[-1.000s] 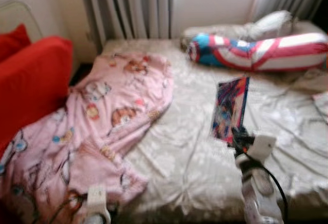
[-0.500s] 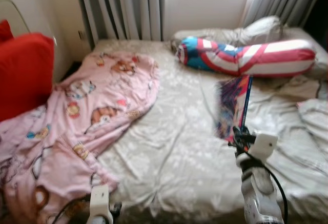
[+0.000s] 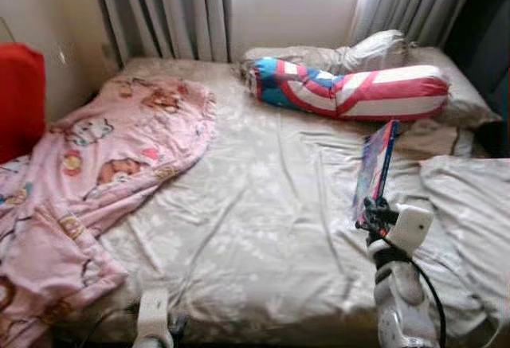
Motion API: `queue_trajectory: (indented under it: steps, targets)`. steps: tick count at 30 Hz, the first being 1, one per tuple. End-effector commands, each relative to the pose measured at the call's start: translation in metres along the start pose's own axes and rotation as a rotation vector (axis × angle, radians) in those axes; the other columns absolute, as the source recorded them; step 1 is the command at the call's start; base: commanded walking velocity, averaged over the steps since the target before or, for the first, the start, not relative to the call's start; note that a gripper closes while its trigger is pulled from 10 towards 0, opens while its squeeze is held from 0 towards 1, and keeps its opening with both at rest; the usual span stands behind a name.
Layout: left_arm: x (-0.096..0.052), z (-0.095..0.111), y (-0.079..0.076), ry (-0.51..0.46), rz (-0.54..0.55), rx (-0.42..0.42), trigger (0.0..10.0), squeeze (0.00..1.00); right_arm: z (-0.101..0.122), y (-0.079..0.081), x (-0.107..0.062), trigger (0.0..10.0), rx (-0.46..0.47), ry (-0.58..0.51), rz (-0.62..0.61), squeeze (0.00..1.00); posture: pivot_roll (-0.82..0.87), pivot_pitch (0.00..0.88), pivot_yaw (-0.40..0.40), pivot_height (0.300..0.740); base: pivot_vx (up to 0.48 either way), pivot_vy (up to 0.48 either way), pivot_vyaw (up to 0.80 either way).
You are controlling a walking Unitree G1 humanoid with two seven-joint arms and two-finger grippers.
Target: Clean up the room
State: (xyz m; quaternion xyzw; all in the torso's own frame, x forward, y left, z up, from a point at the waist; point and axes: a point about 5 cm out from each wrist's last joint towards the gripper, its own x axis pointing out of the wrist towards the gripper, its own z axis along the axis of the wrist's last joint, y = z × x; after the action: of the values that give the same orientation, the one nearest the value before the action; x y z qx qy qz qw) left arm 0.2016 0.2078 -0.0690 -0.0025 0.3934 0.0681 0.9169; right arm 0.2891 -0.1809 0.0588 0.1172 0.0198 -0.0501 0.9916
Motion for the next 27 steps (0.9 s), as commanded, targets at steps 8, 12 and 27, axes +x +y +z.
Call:
queue_trajectory:
  steps: [8, 12, 27]
  targets:
    - [0.0003, -0.0006, -0.0056, 0.005, -0.012, -0.004, 10.0, 0.0, 0.0112, -0.0004, 0.0035, 10.0, -0.016, -0.045, 0.008, 0.0, -0.11, 0.024, -0.025, 0.74, 0.0, -0.412, 0.0]
    - [0.0002, -0.0011, -0.0056, 0.008, -0.011, -0.004, 10.0, 0.0, 0.0109, 0.0004, 0.0036, 10.0, -0.016, -0.043, 0.01, 0.0, -0.11, 0.026, -0.025, 0.74, 0.0, -0.306, 0.0]
    - [0.0, -0.002, -0.0082, 0.008, -0.02, -0.02, 10.0, 0.0, 0.0058, 0.003, 0.0029, 10.0, -0.022, -0.012, 0.021, 0.0, -0.11, 0.027, -0.025, 0.74, 0.0, 0.0, 0.0]
